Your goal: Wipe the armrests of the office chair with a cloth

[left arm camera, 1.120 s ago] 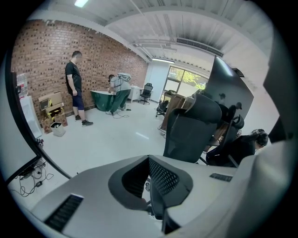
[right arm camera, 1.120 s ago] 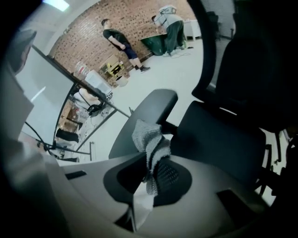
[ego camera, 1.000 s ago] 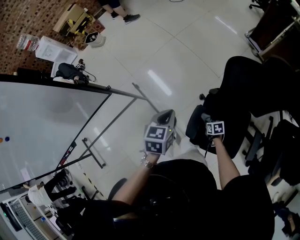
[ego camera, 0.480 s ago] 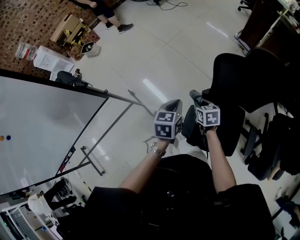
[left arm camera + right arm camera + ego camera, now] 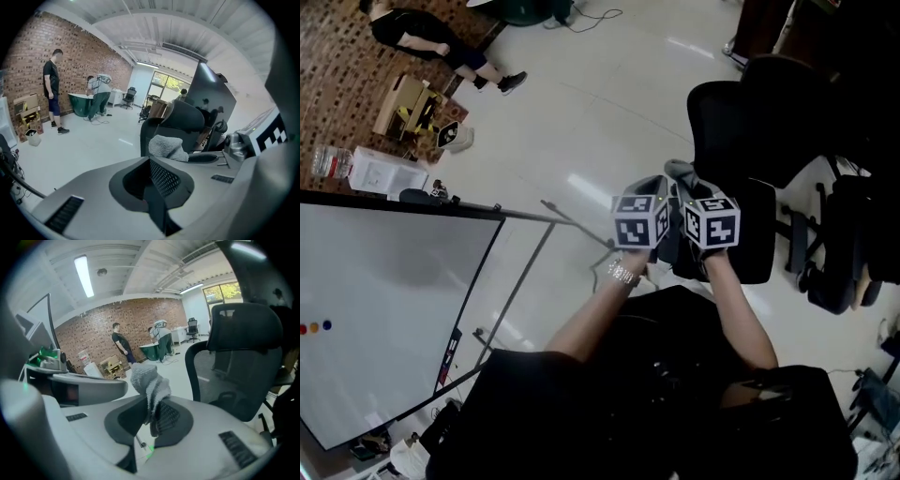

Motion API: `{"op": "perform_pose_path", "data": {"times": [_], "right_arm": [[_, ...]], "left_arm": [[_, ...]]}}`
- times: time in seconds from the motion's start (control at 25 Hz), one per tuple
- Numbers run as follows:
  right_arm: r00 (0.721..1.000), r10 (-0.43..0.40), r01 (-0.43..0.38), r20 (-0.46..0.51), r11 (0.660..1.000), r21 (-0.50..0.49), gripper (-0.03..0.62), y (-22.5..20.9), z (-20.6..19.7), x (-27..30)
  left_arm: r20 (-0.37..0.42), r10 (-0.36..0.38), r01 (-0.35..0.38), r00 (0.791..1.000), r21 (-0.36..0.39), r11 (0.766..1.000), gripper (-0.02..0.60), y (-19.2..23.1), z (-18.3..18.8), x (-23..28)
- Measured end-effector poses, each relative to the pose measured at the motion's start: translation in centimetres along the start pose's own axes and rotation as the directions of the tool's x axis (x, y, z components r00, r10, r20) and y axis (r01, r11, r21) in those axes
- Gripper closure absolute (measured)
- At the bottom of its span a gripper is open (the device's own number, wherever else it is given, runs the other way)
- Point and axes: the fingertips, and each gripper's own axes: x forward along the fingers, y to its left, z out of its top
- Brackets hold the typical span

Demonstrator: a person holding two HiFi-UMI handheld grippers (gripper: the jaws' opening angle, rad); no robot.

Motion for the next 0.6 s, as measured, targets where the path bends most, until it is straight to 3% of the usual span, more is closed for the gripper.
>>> {"op": "perform_pose_path", "data": {"times": [0.24, 0.6], "right_arm": [[0.999, -0.042, 0.041, 0.034, 0.999, 0.033, 0.562, -0.4, 0.6, -1.2], [0.997, -0.049, 0.048, 0.058, 0.998, 0.027, 0.562, 0.5, 2.3, -0.5]], "left_arm": [[-0.007, -0.069, 0.070, 0.998, 0.031, 0.997, 0.581, -1.5, 0.2, 0.0], [0.010, -0.091, 0.090, 0.996, 0.059, 0.994, 0.581, -0.4, 1.3, -0.5]]}}
